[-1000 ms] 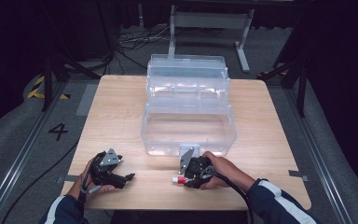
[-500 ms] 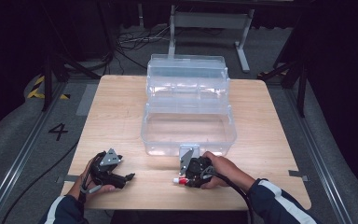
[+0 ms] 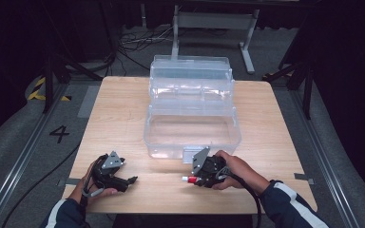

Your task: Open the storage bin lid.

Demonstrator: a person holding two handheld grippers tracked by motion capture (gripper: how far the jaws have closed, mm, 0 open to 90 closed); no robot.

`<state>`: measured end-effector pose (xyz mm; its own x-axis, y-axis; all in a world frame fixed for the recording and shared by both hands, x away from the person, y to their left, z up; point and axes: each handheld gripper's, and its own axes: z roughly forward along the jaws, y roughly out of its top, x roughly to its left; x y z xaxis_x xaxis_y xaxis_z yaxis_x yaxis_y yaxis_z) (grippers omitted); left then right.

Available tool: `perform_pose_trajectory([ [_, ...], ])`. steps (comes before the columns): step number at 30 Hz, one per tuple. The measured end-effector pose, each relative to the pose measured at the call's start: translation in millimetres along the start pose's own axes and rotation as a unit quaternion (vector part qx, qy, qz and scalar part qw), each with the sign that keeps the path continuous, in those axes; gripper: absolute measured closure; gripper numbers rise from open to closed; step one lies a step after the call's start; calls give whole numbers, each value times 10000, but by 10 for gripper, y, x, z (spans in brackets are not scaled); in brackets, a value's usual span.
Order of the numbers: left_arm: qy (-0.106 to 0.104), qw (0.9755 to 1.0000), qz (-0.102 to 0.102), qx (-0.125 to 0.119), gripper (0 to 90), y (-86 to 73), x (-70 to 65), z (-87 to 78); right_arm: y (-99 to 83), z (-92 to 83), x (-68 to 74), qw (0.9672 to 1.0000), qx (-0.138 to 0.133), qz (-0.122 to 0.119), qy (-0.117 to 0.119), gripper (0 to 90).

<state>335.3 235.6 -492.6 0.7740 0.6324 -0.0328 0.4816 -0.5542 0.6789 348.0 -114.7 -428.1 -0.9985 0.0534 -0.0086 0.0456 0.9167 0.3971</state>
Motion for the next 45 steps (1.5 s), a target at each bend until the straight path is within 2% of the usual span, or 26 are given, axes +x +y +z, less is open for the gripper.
perform_pose_trajectory([
  [4, 1, 10000, 0, -2, 137, 0, 0, 0, -45, -110, -14, 9998, -166, 82, -64, 713],
  [10, 1, 10000, 3, 0, 137, 0, 1, 0, -92, -235, -23, 9992, -378, 73, -98, 713],
  [13, 1, 10000, 2, -1, 137, 0, 0, 0, -141, -411, -5, 9983, -520, 105, -232, 713],
  [17, 4, 10000, 10, 2, 137, 0, 1, -1, -160, -487, -3, 9977, -588, 163, -282, 712],
  [20, 5, 10000, 3, -3, 137, 0, 0, 0, -183, -593, 4, 9972, -667, 153, -301, 712],
  [22, 8, 10000, 8, 4, 137, 0, 0, -1, -204, -698, -5, 9966, -694, 150, -411, 712],
  [23, 6, 10000, 2, 7, 137, 0, 0, -2, -204, -698, -5, 9966, -694, 150, -411, 712],
  [24, -2, 10000, -3, 3, 136, 0, 0, -1, -217, -786, -17, 9962, -742, 152, -424, 712],
  [31, 6, 10000, -1, 0, 136, 0, 0, 0, -222, -1007, -66, 9954, -766, 125, -565, 713],
  [35, -3, 10000, -10, -1, 136, -1, -2, 0, -210, -1158, -162, 9944, -759, 156, -715, 713],
  [45, 2, 10000, 3, 3, 136, 0, 0, 0, -156, -1386, -348, 9938, -665, 158, -872, 712],
])
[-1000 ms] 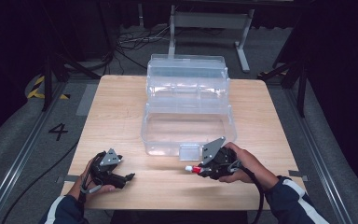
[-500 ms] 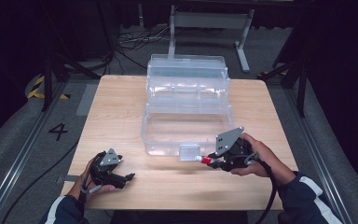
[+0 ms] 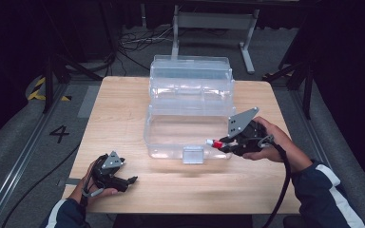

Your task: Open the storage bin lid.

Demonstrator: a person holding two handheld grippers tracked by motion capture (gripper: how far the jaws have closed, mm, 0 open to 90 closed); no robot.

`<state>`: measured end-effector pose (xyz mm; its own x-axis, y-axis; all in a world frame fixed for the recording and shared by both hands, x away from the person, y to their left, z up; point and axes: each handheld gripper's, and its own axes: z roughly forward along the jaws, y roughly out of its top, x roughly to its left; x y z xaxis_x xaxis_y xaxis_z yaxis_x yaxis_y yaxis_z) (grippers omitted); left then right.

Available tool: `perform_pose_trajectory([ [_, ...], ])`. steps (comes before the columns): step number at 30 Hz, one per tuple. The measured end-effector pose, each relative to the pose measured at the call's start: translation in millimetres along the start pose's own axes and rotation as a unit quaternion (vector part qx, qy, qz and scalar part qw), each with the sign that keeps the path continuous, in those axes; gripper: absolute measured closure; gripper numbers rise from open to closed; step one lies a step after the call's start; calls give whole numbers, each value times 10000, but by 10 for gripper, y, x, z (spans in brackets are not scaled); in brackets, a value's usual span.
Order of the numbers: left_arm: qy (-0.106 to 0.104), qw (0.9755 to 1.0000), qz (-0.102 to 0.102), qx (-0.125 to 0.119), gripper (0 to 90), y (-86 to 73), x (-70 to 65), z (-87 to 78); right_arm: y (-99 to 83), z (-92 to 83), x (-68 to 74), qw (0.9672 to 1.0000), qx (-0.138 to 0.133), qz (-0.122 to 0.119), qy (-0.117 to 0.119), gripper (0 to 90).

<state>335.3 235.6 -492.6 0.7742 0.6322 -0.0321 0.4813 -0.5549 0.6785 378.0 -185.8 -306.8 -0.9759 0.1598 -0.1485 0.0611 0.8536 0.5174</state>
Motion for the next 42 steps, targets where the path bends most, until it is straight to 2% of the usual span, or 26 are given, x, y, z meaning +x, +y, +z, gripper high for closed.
perform_pose_trajectory([
  [4, 2, 10000, -6, 0, 136, 0, -1, 0, 86, -59, -88, 9999, 46, -32, -100, 713],
  [15, 10, 10000, -2, 1, 137, 0, -1, -1, 257, -19, -232, 9996, 254, -146, -53, 712],
  [28, 3, 10000, -5, 2, 137, -1, -1, -1, 366, 224, -472, 9983, 580, -90, 4, 712],
  [35, 7, 10000, -4, -1, 137, -1, -1, 0, 377, 436, -611, 9961, 880, -49, 56, 712],
  [42, 8, 10000, -2, -1, 137, 0, -1, -1, 310, 698, -758, 9924, 1222, 29, 139, 712],
])
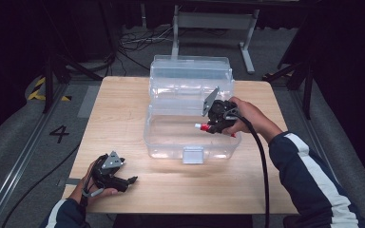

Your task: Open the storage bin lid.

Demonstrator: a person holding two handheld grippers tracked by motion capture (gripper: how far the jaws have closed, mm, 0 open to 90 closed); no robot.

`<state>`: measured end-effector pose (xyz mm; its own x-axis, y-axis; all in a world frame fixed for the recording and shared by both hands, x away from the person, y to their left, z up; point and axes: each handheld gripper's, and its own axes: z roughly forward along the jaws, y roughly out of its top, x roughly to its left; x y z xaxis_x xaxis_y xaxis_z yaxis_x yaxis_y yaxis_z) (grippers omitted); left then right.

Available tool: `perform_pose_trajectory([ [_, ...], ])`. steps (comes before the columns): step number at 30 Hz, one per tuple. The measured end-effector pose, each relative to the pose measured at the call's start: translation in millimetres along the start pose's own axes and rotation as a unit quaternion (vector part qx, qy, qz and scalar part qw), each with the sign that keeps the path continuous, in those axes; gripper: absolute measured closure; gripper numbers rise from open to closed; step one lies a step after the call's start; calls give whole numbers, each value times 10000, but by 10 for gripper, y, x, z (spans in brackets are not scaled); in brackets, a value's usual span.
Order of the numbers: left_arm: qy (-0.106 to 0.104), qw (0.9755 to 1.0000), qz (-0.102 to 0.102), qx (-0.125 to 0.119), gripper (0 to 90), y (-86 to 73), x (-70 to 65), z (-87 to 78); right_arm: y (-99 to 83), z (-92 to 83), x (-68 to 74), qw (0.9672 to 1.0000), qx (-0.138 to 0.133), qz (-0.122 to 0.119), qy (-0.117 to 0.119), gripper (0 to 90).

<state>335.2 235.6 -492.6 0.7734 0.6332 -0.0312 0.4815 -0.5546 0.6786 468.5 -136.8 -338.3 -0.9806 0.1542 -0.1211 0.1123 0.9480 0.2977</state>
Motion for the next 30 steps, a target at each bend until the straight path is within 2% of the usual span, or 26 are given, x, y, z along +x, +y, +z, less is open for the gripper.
perform_pose_trajectory([
  [7, 0, 10000, 2, 2, 137, 0, 0, 0, -18, 142, -60, 9999, 88, 17, 50, 712],
  [12, 1, 10000, 4, 3, 137, 0, 1, 0, -28, 231, -47, 9997, 198, -70, 117, 712],
  [30, -6, 10000, 1, 4, 136, 0, 1, 0, -128, 538, -61, 9982, 448, -152, 375, 711],
])
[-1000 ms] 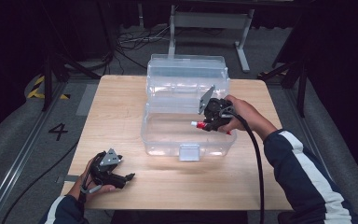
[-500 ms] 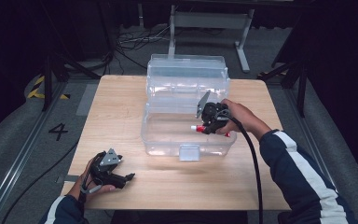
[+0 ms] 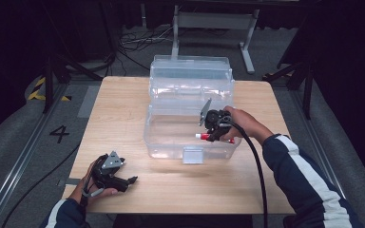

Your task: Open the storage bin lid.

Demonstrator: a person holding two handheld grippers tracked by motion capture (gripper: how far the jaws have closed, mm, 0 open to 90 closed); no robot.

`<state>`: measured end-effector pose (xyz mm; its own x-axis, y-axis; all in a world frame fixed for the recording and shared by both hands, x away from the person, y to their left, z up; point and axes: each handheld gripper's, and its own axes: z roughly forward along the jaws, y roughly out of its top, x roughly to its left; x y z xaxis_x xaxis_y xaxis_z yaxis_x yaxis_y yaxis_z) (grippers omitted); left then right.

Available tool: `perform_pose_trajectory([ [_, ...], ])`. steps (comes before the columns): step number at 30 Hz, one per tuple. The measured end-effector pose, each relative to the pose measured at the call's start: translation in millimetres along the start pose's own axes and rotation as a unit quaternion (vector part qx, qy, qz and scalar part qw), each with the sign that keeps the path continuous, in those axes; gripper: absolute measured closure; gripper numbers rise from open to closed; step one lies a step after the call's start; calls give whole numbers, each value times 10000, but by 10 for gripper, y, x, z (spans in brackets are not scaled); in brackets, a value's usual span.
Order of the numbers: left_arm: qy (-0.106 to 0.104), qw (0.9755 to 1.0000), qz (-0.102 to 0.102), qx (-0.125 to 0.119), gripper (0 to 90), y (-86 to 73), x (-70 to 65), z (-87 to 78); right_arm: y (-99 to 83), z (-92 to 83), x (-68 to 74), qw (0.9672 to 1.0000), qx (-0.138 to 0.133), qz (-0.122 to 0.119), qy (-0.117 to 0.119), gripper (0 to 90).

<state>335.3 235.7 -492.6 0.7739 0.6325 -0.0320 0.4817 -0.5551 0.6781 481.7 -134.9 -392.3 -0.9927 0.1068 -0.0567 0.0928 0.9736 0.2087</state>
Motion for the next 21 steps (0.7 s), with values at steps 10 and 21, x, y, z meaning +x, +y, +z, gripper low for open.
perform_pose_trajectory([
  [10, -9, 10000, -5, 2, 136, 0, 0, 0, -31, 105, 6, 9999, 129, -27, 79, 710],
  [21, -3, 10000, 1, -7, 136, 0, 0, 1, -16, 155, 13, 9996, 236, -69, 166, 710],
])
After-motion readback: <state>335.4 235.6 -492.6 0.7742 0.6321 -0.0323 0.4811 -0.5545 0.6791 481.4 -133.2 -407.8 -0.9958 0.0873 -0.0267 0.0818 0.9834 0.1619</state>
